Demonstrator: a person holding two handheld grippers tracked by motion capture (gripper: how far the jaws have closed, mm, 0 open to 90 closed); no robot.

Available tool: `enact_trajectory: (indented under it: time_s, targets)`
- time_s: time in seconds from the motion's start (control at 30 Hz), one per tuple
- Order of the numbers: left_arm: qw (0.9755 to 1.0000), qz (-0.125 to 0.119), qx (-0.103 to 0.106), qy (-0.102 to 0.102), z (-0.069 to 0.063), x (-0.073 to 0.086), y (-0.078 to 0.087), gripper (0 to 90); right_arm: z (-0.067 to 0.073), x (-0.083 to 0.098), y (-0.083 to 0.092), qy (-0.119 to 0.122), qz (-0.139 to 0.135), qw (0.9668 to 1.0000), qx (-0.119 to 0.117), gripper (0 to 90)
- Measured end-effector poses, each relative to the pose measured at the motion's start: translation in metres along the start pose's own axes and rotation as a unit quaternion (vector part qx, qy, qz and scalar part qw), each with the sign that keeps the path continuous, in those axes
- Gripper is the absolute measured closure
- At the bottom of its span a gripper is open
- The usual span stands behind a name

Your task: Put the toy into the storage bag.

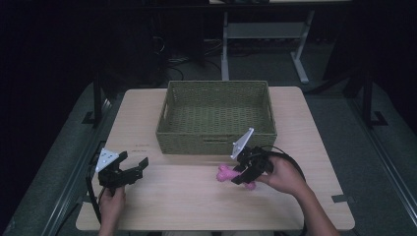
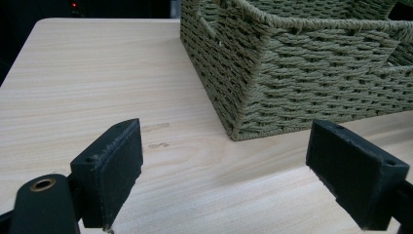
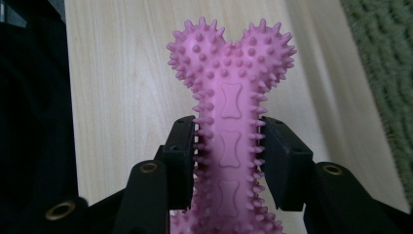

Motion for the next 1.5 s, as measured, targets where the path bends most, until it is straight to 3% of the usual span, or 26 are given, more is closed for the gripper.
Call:
enact_trajectory:
  time_s: [0.67, 1.5]
  targets:
    - [1.0, -0.002, 0.0, 0.003, 0.0, -0.001, 0.0, 13.0, -0.023, -0.017, 0.038, 0.015, -0.014, 0.9997, -0.008, 58.0]
    - [1.0, -0.002, 0.0, 0.0, 0.0, -0.001, -0.001, 13.0, -0.049, -0.036, 0.066, 0.024, -0.017, 0.9995, -0.008, 58.0]
Point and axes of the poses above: each handheld gripper's, and its own axes: y roughly backward along the jaws, x roughly out of its underside, z roughly to its left, the point moved 5 cm from there along -y, roughly forward along the jaws, and after that the axes turned 15 degrees about y, right-handed, at the moved point
